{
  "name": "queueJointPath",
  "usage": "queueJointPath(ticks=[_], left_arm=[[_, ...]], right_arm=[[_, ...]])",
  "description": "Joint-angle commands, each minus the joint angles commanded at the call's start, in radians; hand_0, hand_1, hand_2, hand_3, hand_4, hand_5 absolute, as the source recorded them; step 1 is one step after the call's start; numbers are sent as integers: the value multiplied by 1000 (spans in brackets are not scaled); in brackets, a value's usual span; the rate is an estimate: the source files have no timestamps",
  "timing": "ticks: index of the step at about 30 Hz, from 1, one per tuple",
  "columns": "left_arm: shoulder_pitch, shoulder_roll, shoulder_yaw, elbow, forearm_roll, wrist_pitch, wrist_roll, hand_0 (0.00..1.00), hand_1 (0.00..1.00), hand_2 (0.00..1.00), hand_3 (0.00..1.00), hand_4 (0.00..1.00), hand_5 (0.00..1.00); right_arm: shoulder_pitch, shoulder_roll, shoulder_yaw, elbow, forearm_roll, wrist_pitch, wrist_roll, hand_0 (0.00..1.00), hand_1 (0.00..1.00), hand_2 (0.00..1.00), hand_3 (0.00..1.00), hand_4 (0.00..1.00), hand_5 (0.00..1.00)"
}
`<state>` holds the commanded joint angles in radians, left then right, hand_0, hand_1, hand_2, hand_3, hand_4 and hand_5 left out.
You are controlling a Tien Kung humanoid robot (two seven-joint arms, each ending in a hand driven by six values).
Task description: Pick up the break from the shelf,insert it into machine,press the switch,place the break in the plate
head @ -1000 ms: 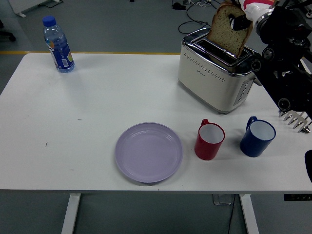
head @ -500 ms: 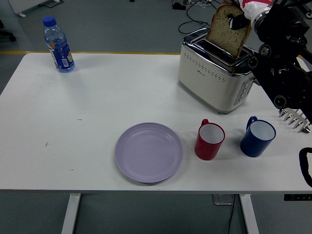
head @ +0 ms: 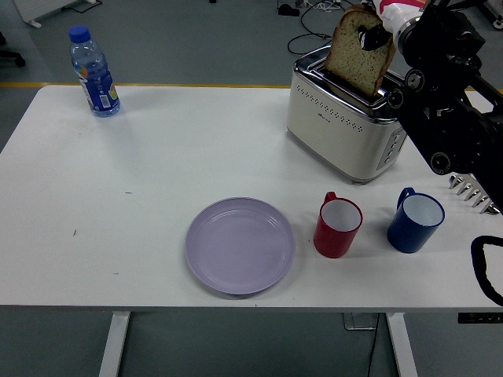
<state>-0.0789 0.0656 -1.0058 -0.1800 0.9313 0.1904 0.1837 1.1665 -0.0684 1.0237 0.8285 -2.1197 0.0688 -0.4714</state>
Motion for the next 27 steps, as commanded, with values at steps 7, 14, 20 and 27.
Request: queueJointPath(ticks=[7,14,20,27], left_arm=[[-1,1,-1,0,6,4,1,666,627,634,608,390,996],[-2,2,1,0,5,6,1,665,619,627,605,386,990],[-2,2,3,0,4,9,1,665,618,625,604,384,987],[-1,3,13,0,-1,12,0,664,616,622,600,381,984]], right_arm=[[0,1,-5,-6,-3,0,2,204,322,414,490,508,2],[2,8,-6,-24,-2,3,2,203,322,414,491,505,2],[9,17,-16,-49,1,16,16,313,414,501,587,561,3],[10,20,-22,-74,-19,27,49,745,713,874,910,732,153]])
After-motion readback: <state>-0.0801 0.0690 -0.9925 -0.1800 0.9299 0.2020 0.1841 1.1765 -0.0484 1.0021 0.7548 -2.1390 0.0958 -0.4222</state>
